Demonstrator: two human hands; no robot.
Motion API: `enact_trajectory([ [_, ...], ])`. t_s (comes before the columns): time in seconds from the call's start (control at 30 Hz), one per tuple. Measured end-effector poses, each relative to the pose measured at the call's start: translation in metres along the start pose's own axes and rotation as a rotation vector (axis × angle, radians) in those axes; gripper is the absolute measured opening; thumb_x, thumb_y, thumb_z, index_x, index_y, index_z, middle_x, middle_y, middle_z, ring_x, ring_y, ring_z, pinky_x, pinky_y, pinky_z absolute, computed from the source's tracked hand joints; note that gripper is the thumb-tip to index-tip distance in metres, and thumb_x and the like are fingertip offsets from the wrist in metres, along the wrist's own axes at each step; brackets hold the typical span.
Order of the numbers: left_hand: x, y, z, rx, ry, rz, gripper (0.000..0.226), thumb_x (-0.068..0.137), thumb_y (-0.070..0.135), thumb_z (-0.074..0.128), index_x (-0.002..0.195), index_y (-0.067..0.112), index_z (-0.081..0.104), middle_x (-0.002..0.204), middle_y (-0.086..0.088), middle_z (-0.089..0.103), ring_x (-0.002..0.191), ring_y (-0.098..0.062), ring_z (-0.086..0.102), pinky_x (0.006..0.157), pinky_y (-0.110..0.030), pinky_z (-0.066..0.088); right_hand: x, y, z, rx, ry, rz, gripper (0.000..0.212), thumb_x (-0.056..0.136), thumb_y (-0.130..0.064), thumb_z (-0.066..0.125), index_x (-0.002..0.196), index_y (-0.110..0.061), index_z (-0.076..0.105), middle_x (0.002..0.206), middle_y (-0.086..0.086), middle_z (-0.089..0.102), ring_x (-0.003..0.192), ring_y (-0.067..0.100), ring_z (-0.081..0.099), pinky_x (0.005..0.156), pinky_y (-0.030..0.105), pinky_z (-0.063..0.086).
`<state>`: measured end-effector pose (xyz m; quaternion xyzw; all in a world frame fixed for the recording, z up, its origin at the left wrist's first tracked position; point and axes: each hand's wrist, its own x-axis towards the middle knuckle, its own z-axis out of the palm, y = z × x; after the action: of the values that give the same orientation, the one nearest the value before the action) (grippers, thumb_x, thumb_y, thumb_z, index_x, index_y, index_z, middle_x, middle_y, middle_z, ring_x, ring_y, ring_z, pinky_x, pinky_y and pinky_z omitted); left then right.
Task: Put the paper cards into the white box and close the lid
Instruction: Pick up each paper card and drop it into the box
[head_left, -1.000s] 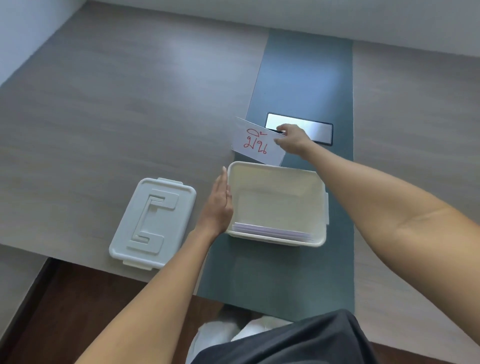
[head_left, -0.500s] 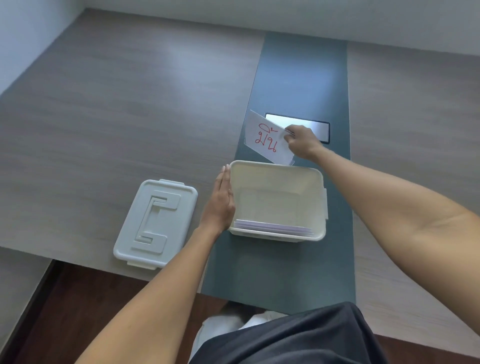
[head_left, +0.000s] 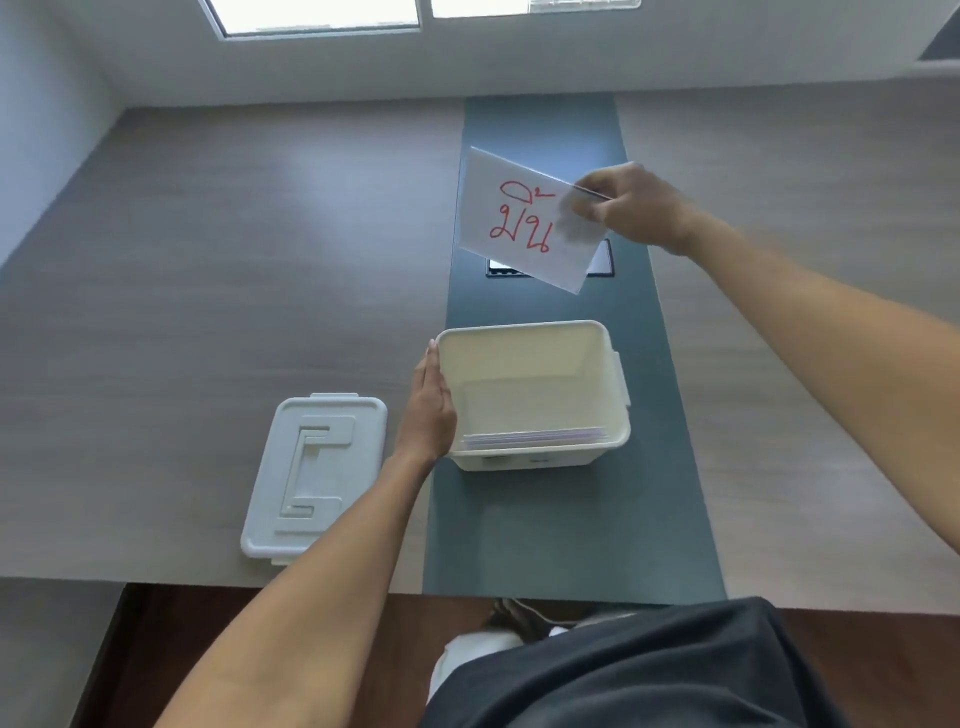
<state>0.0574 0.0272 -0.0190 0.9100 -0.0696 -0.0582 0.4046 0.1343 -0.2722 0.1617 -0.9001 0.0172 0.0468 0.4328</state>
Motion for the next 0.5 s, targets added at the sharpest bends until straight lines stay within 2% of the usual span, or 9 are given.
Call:
enact_trajectory([
  [0.17, -0.002, 0.004, -0.004, 0.008, -0.045, 0.002, 0.054, 0.106, 0.018, 0.021, 0.159, 0.018, 0.008, 0.165, -0.003, 0.015, 0.15, -0.016, 0.019, 0.11, -0.017, 0.014, -0.025, 0.011, -0.013, 0.068, -0.156, 0.012, 0.024, 0.098, -0.014, 0.06, 0.117, -0.012, 0.073, 0.113, 0.007, 0.076, 0.109, 0.028, 0.071, 0.103, 0.051, 0.051],
  [0.23, -0.002, 0.004, -0.005, -0.008, -0.058, -0.006, 0.054, 0.106, 0.018, 0.021, 0.159, 0.018, 0.006, 0.165, -0.002, 0.013, 0.15, -0.016, 0.018, 0.112, -0.019, 0.014, -0.035, 0.017, -0.011, 0.081, -0.257, 0.023, 0.024, 0.096, -0.013, 0.062, 0.115, -0.014, 0.075, 0.114, 0.008, 0.076, 0.112, 0.034, 0.069, 0.104, 0.055, 0.048],
  [0.3, -0.001, 0.003, -0.004, -0.03, -0.075, -0.007, 0.054, 0.106, 0.018, 0.02, 0.159, 0.018, 0.005, 0.166, -0.001, 0.011, 0.151, -0.015, 0.014, 0.117, -0.021, 0.012, -0.047, 0.021, -0.007, 0.114, -0.34, 0.038, 0.025, 0.095, -0.009, 0.061, 0.115, -0.013, 0.075, 0.115, 0.007, 0.076, 0.112, 0.032, 0.069, 0.104, 0.049, 0.051],
  [0.37, 0.0, 0.001, -0.005, -0.049, -0.092, -0.012, 0.054, 0.107, 0.019, 0.02, 0.159, 0.02, 0.005, 0.166, 0.001, 0.01, 0.151, -0.013, 0.013, 0.113, -0.018, 0.01, -0.056, 0.026, 0.0, 0.151, -0.41, 0.069, 0.027, 0.095, -0.004, 0.06, 0.117, -0.009, 0.074, 0.117, 0.006, 0.076, 0.112, 0.025, 0.071, 0.101, 0.037, 0.053],
  [0.5, 0.003, -0.002, -0.007, -0.094, -0.127, -0.042, 0.055, 0.107, 0.022, 0.021, 0.159, 0.022, 0.004, 0.165, 0.001, 0.012, 0.15, -0.013, 0.013, 0.11, -0.02, 0.011, -0.064, 0.039, 0.018, 0.181, -0.573, 0.138, 0.029, 0.096, -0.005, 0.059, 0.122, -0.008, 0.072, 0.12, 0.008, 0.074, 0.114, 0.022, 0.07, 0.103, 0.034, 0.051],
])
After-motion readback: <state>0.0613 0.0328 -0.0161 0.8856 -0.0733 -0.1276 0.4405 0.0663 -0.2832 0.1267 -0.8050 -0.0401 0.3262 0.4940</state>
